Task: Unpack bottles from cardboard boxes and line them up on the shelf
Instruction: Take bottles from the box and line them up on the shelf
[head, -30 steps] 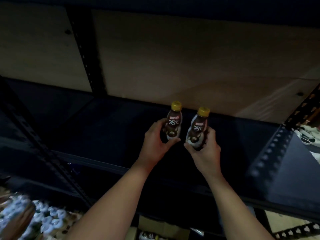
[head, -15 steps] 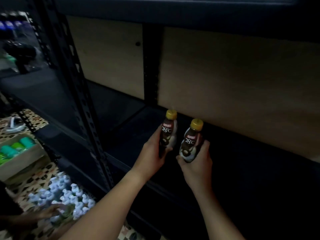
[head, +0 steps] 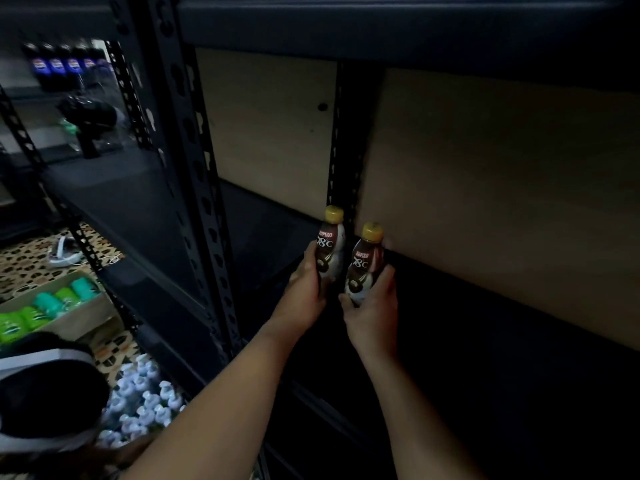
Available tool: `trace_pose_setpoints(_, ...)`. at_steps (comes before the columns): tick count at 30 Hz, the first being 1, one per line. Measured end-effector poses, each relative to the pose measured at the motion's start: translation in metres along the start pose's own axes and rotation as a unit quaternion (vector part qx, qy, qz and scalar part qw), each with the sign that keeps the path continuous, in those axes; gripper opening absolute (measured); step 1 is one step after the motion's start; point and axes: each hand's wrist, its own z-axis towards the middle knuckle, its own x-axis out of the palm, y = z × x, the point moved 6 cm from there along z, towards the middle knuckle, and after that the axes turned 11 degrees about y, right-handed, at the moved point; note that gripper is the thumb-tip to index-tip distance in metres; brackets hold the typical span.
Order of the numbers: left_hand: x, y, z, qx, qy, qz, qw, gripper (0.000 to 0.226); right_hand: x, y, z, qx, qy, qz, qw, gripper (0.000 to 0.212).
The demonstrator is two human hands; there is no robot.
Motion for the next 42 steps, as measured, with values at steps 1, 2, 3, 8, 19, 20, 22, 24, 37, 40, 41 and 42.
trace_pose_setpoints(1,-0.001,0.002,0.003,-0.002,0.002,0.003,1.000,0.086,0.002,0.000,0.004,0.002,0.003,0.000,1.000,0.082)
trace_pose_setpoints(2,0.000,0.003,0.004,-0.003,0.005,0.004,1.000,0.087,0.004,0.000,0.008,0.003,0.004,0.001,1.000,0.080)
trace_pose_setpoints(3,-0.001,0.003,0.005,-0.001,0.005,0.003,1.000,0.087,0.005,0.000,0.011,0.003,0.005,0.001,1.000,0.079)
trace_pose_setpoints(8,-0.001,-0.003,0.005,0.041,-0.017,-0.015,0.999,0.088,0.007,0.000,0.012,-0.014,0.001,0.018,1.000,0.080)
trace_pose_setpoints(19,0.001,-0.002,0.003,0.003,-0.057,0.055,0.997,0.074,0.007,-0.002,0.004,-0.026,0.021,-0.016,0.999,0.083)
trace_pose_setpoints(20,0.002,-0.002,0.003,-0.001,-0.059,0.060,0.996,0.074,0.007,-0.002,0.004,-0.026,0.024,-0.022,0.999,0.084)
trace_pose_setpoints(22,0.002,-0.002,0.002,-0.005,-0.064,0.070,0.996,0.076,0.007,0.000,0.003,-0.026,0.025,-0.029,0.999,0.084)
trace_pose_setpoints(24,0.003,-0.003,0.001,-0.008,-0.065,0.080,0.995,0.081,0.006,0.001,0.002,-0.025,0.027,-0.030,0.999,0.084)
trace_pose_setpoints(37,0.001,-0.004,-0.003,-0.010,-0.066,0.104,0.992,0.096,0.005,0.005,0.001,-0.011,0.034,-0.043,0.998,0.085)
trace_pose_setpoints(40,0.000,-0.006,-0.004,-0.003,-0.064,0.102,0.993,0.098,0.005,0.006,0.001,-0.011,0.033,-0.049,0.998,0.085)
trace_pose_setpoints(41,0.001,-0.006,-0.005,-0.003,-0.061,0.097,0.993,0.098,0.005,0.006,0.001,-0.011,0.032,-0.051,0.998,0.086)
trace_pose_setpoints(42,0.000,-0.007,-0.005,-0.002,-0.060,0.090,0.994,0.098,0.005,0.006,0.001,-0.014,0.031,-0.049,0.998,0.086)
